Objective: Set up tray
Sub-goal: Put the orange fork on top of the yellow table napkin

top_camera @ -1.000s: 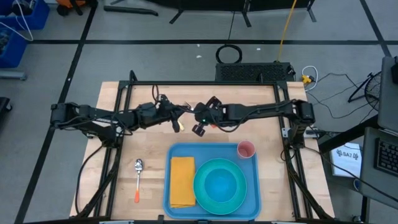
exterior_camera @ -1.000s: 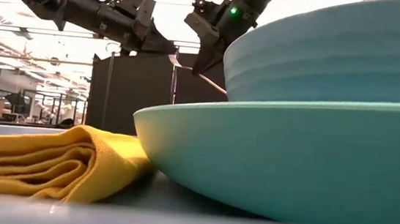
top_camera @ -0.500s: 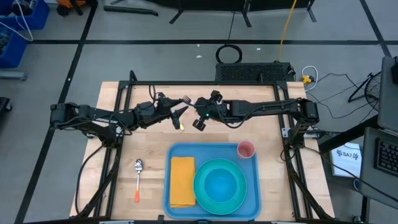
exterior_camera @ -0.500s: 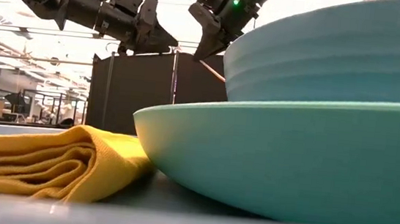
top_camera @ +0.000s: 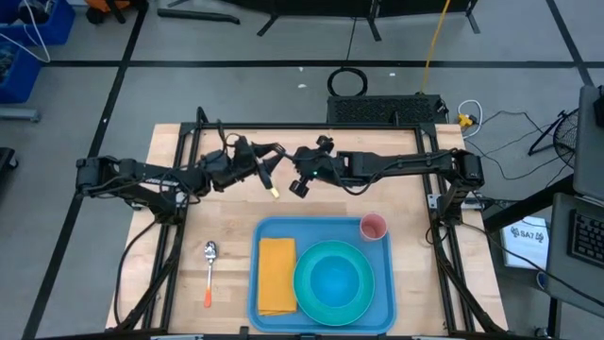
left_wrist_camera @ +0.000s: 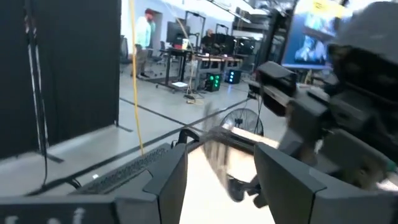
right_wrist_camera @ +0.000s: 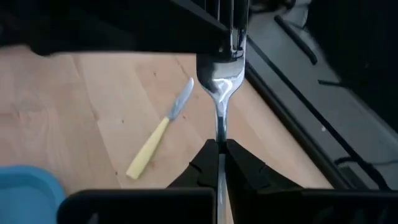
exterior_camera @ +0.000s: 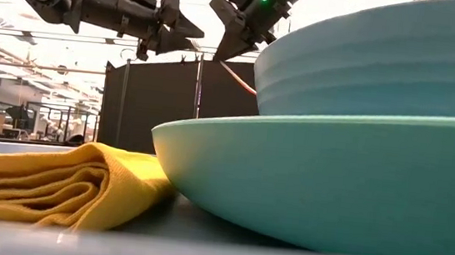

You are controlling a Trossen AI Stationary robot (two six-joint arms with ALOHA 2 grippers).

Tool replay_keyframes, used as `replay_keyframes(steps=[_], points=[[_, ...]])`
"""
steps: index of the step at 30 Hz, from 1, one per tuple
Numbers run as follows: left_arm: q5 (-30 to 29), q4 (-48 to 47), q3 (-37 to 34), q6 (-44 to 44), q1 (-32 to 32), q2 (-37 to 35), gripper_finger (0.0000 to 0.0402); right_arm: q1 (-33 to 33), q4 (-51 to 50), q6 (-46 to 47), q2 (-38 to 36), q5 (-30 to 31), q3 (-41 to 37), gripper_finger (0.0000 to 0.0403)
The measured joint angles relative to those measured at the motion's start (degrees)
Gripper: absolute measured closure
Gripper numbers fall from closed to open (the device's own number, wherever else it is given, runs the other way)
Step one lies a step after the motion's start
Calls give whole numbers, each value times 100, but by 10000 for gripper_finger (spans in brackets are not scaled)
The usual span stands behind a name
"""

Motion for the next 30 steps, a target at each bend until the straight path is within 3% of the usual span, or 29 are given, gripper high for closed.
replay_keyframes(steps=[4,12,22,30], points=[[0,64,0,-515,118,7,222,0,265,-150,0,-7,0,403],[-4,732,7,-359,158,9,266,0,388,-232,44,-9,0,403],[127,526,76,-485,161,7,329,-12,478,-363,44,-7,0,403],[85,423,81,-629,147,2,330,-85,651,-529,46,-9,-2,403]])
